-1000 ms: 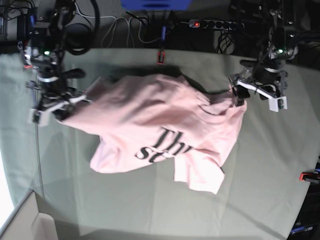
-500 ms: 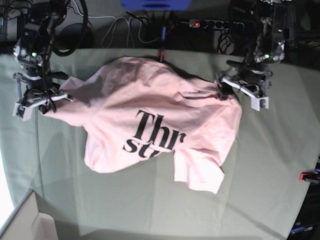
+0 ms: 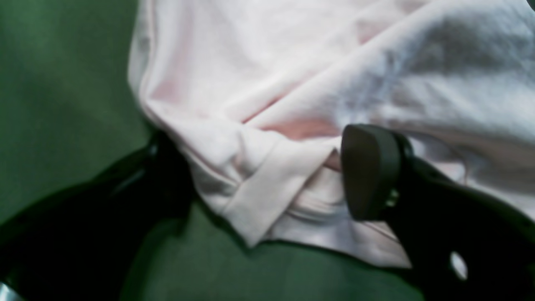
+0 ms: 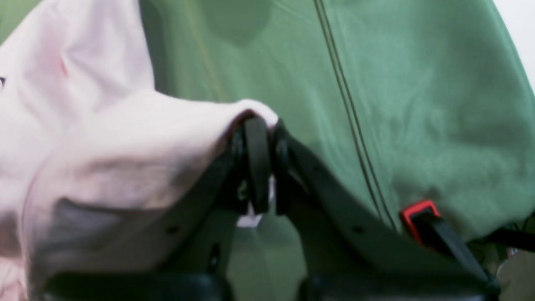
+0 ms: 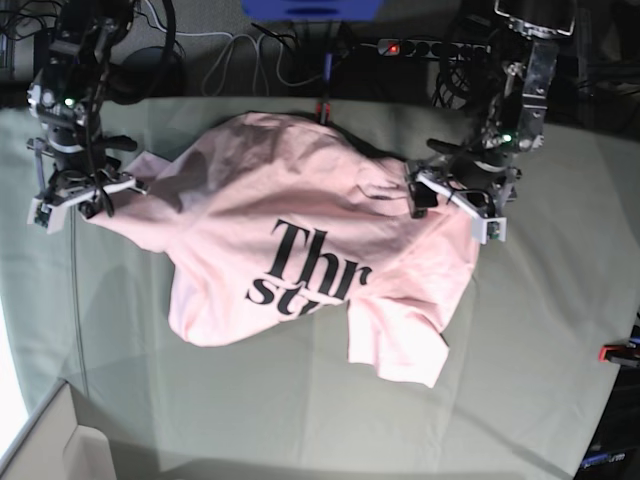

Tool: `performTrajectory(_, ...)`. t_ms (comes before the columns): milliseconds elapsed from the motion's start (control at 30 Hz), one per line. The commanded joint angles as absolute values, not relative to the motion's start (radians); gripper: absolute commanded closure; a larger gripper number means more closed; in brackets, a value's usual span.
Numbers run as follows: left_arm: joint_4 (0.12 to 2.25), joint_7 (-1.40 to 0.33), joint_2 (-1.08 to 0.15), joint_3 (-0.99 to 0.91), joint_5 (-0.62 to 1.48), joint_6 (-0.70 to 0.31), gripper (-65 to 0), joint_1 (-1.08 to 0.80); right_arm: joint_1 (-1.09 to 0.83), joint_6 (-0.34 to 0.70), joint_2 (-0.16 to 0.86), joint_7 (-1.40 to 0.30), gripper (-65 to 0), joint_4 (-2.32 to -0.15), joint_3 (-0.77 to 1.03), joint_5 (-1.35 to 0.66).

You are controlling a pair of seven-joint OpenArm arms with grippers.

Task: Layout the t-shirt on the table in an organized manner, then fold the t-shirt properly
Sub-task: 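Lift the shirt with both grippers and swing it across the table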

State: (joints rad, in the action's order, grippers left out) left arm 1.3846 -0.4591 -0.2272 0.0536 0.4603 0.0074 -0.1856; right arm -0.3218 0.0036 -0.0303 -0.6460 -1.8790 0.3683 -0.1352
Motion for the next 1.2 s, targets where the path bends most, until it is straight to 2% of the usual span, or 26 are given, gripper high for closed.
performTrajectory(0, 1.386, -0.493, -0.226, 0.054, 0.478, 0.002, -45.9, -0.188, -0.315, 0.008, -0.022, -0.624, 0.0, -1.896, 0.371, -0.133)
performTrajectory(167, 1.380, -0.495, -0.226, 0.050, 0.478, 0.004, -20.2, -0.147, -0.282, 0.008, 0.010, -0.625, 0.0, -1.874, 0.352, -0.130)
performTrajectory(267, 1.380, -0.496, -0.226, 0.048, 0.478, 0.010, -1.6, -0.128, -0.254, 0.008, 0.036, -0.625, -5.8, -1.839, 0.348, -0.130)
performTrajectory(300, 1.380, -0.498, -0.226, 0.048, 0.478, 0.010, 0.0, -0.122, -0.243, 0.008, 0.041, -0.625, -7.9, -1.827, 0.349, -0.130)
performTrajectory(367, 1.380, -0.498, -0.226, 0.048, 0.478, 0.010, -1.9, -0.117, -0.222, 0.007, 0.042, -0.625, -12.6, -1.802, 0.351, -0.130)
performTrajectory(433, 1.385, -0.496, -0.226, 0.048, 0.478, 0.010, 0.0, -0.114, -0.216, 0.007, 0.044, -0.625, -16.9, -1.784, 0.351, -0.128)
performTrajectory(600, 1.400, -0.492, -0.234, 0.047, 0.478, 0.010, -0.2, -0.117, -0.242, 0.005, 0.033, -0.621, -26.9, -1.785, 0.404, -0.130)
performTrajectory(767, 1.484, -0.498, -0.237, 0.045, 0.476, 0.010, -0.2, -0.143, -0.323, 0.005, -0.012, -0.619, -35.8, -1.879, 0.466, -0.131)
performTrajectory(900, 1.557, -0.498, -0.232, -0.027, 0.476, 0.010, -0.2, -0.177, -0.429, 0.007, -0.050, -0.619, -39.0, -1.943, 0.381, -0.133)
performTrajectory(1067, 1.567, -0.498, -0.231, -0.094, 0.476, 0.005, -0.2, -0.183, -0.498, 0.007, -0.076, -0.618, -39.2, -1.917, 0.186, -0.133)
performTrajectory(1167, 1.563, -0.498, -0.231, -0.122, 0.476, 0.005, -0.2, -0.183, -0.499, 0.007, -0.084, -0.618, -39.2, -1.867, 0.128, -0.133)
